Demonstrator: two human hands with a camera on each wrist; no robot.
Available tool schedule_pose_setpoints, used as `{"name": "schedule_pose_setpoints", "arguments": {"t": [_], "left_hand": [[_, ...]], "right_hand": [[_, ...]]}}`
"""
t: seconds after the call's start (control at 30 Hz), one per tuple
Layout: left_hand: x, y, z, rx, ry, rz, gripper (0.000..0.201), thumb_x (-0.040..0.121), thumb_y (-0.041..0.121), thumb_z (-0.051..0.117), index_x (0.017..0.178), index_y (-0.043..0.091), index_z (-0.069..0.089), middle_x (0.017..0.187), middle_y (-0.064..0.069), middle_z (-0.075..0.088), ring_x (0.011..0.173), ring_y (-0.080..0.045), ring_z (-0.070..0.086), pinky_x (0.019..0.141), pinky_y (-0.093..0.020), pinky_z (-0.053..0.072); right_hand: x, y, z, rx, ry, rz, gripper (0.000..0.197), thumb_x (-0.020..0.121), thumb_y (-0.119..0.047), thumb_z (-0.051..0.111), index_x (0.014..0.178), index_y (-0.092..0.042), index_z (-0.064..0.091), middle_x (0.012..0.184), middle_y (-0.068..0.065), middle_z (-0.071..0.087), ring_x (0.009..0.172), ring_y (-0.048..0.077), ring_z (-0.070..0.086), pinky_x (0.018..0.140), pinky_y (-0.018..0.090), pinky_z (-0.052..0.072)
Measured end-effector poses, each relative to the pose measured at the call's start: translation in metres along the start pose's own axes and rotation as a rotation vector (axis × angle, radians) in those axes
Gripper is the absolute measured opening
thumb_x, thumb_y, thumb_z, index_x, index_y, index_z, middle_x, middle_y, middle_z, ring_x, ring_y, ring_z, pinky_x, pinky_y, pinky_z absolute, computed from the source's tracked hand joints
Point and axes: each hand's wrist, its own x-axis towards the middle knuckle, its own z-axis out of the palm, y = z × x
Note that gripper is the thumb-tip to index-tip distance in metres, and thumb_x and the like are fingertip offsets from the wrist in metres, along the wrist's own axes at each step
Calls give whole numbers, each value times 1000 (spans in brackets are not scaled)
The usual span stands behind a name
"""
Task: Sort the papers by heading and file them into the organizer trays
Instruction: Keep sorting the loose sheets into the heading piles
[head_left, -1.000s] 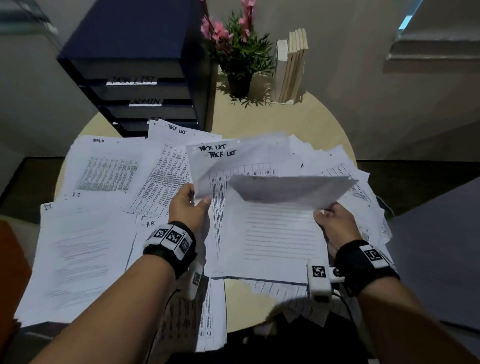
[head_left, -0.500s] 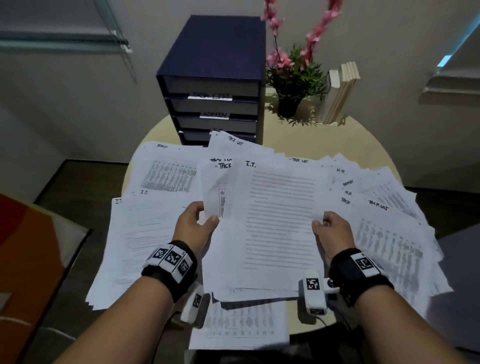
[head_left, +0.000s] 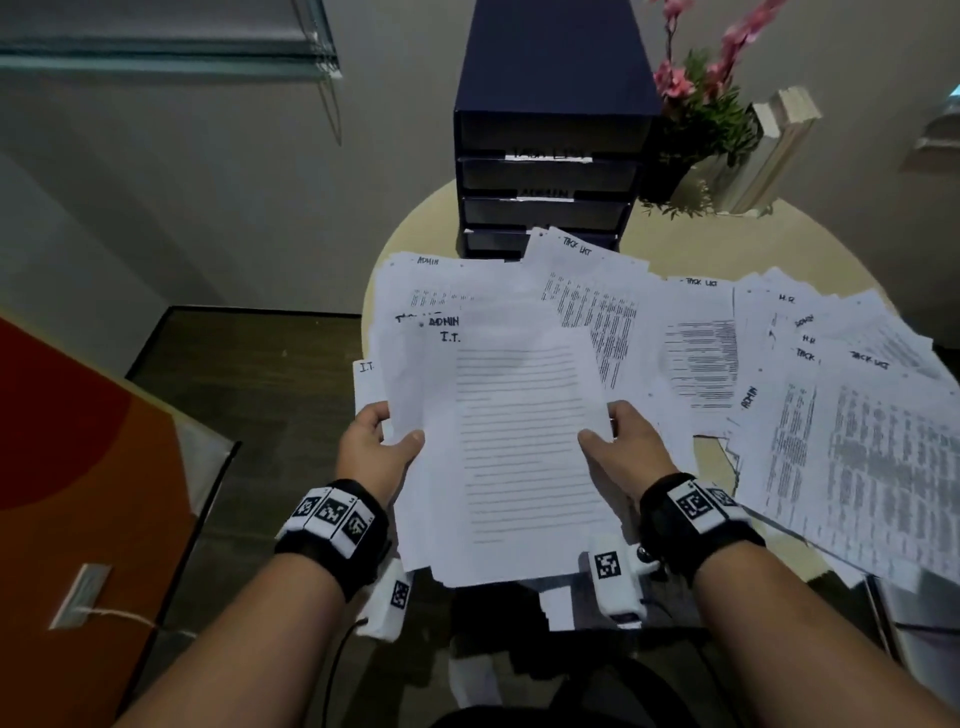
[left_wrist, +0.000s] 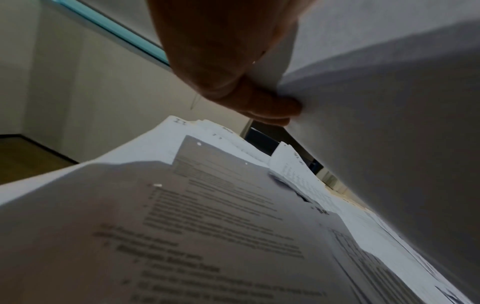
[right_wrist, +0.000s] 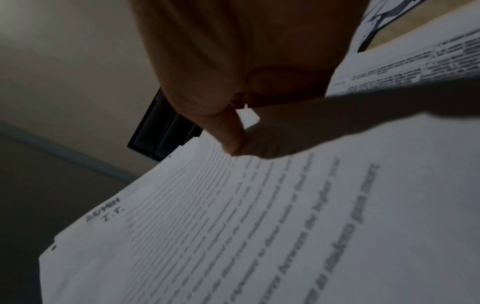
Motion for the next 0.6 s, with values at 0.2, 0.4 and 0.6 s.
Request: {"name": "schedule_pose_setpoints", "arguments": {"t": [0.2,0.4,0.6], "left_hand": [[17,-15,-55,74,230,-7,30,87,4,68,95,32,59,103,-3,71,93,-25,70,88,-50,56],[19,-8,-132,146,595,36,31,89,11,64,118,21,58,109,-8,68,95,-31,66,86,-43,55],[14,4,-185,4,769,30,38,90,12,63,128,10,54,111,-4,61,98,-22,60,84,-24,42]], "right_hand": [[-3,5,34,-100,116,43,18,94,-12,57,79,-9,48,71,-2,49,71,22,50,45,10,32],[-7,-7,68,5,43,71,55,99,0,46,146,-23,29,143,19,48,103,25,55,77,19,38],[-3,-12,97,-84,68,-98,44,97,7,39,136,-9,53,133,11,51,121,24,54,81,4,32]]}}
